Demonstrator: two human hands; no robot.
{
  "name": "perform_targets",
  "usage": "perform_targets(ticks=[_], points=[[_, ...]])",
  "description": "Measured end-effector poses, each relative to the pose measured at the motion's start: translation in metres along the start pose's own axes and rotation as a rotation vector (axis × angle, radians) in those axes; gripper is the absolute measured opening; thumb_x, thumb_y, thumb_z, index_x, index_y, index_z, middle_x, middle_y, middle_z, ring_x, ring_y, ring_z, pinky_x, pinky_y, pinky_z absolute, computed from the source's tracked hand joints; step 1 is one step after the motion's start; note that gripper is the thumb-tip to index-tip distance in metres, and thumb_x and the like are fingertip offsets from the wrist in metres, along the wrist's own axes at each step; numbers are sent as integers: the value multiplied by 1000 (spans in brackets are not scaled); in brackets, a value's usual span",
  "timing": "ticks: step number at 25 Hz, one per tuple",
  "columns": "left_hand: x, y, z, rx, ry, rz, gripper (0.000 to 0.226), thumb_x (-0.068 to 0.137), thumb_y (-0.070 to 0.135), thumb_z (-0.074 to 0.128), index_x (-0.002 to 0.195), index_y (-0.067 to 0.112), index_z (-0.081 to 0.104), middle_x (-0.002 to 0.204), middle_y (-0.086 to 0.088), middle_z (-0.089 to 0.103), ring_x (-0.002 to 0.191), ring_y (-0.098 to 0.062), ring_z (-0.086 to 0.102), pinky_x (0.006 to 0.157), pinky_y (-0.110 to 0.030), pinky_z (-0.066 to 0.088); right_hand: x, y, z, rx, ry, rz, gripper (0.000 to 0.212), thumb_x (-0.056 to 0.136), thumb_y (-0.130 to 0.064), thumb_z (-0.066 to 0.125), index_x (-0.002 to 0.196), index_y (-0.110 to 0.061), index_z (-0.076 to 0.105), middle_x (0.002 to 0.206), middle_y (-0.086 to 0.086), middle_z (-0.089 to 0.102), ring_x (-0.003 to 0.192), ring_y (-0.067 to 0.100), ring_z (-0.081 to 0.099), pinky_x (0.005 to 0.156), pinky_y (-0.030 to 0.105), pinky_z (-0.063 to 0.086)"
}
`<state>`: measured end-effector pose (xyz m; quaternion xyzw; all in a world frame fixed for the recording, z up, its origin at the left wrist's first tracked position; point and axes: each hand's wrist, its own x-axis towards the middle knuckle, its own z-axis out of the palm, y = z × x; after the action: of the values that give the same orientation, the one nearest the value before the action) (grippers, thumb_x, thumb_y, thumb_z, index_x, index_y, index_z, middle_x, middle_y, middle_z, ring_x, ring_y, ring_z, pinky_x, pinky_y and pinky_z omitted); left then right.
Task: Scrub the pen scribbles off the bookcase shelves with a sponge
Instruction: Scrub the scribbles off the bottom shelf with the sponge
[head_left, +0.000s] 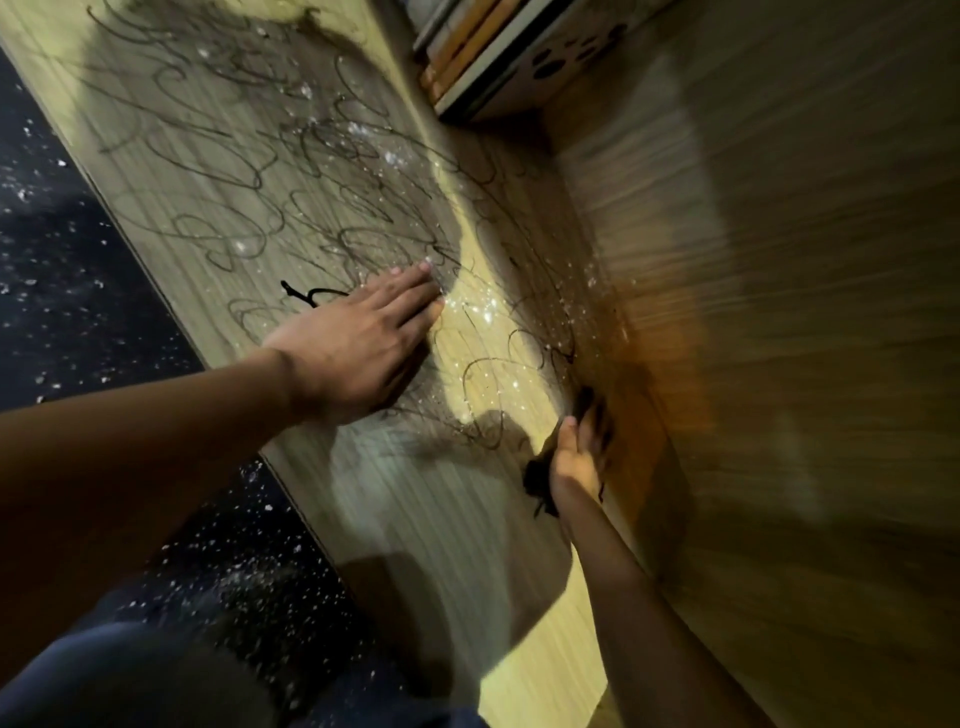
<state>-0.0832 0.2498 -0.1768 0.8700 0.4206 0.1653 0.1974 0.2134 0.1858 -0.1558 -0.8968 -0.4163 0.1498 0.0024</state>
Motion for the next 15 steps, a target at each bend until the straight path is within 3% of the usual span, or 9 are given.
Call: perform_targets(ticks=[6, 8, 10, 12, 13, 15], points=[[-1, 0, -1, -6, 8, 3, 74, 90, 48, -4, 154, 11, 7, 161, -12, 8, 149, -22, -7, 122, -37, 4, 12, 2, -2, 38, 23, -126, 58, 99, -53, 16, 152, -34, 0, 161, -7, -9, 147, 17, -13, 118, 50, -7], [0, -2, -2, 14, 11, 6, 77, 88, 49, -4, 154, 10, 8, 161, -12, 9, 149, -21, -6, 122, -36, 3, -11, -7, 5, 76, 52, -287, 58, 98, -56, 14, 152, -34, 6, 160, -9, -4, 147, 15, -13, 118, 48, -10], [-1, -2, -2, 28, 6, 12, 79, 86, 49, -4, 154, 11, 7, 162, -11, 9, 149, -20, -6, 120, -33, -1, -49, -10, 14, 36, 60, -532, 57, 96, -58, 8, 150, -38, 9, 158, -14, -2, 145, 7, -16, 114, 35, -17], [-1, -1, -2, 34, 18, 19, 80, 85, 48, -4, 154, 11, 9, 162, -11, 10, 149, -19, -5, 118, -30, -4, -68, 16, 20, 46, 60, -696, 61, 92, -64, 4, 148, -42, 15, 159, -16, 8, 146, 3, -7, 115, 28, -9], [0, -1, -3, 36, 26, 22, 81, 84, 48, -4, 154, 10, 11, 161, -11, 12, 149, -19, -5, 117, -29, -5, -65, 33, 18, 76, 69, -658, 58, 92, -65, 6, 146, -46, 18, 158, -15, 15, 147, 6, 5, 118, 32, 1], [0, 0, -4, 51, 37, 27, 82, 82, 46, -3, 154, 10, 12, 161, -11, 12, 149, -19, -5, 115, -27, -8, -30, 49, 11, 176, 118, -365, 48, 95, -59, 17, 142, -54, 20, 156, -9, 26, 142, 21, 30, 116, 46, 25]])
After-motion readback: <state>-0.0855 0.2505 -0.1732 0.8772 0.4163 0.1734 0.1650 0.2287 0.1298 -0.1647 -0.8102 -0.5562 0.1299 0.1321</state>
